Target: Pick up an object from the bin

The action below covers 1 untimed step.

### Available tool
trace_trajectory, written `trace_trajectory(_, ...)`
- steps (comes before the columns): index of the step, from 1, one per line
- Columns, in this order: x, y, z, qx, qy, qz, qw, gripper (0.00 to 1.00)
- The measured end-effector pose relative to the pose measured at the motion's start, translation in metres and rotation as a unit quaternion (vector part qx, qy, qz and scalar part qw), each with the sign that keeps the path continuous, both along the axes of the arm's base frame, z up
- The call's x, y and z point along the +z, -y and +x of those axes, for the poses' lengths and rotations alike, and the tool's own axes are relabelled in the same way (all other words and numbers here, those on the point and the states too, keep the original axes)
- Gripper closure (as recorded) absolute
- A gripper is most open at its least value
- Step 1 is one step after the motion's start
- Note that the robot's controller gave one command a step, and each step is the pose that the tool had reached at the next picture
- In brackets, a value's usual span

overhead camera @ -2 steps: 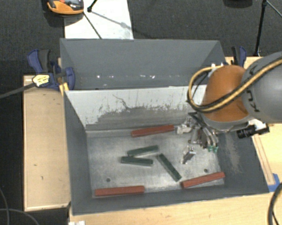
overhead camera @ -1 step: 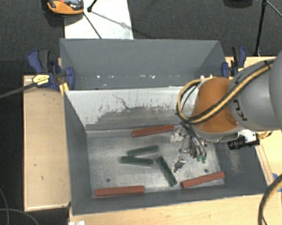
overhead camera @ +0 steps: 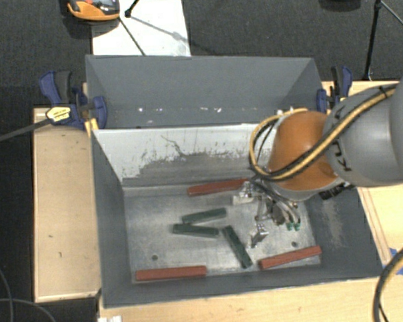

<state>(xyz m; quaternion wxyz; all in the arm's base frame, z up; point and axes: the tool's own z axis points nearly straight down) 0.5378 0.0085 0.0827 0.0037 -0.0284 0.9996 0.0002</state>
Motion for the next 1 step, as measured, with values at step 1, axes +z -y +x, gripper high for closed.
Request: trace_trajectory(1,-0.0073,-0.0571,-0.0461,-0.259,0.0068,0.003,0.9659,1.00)
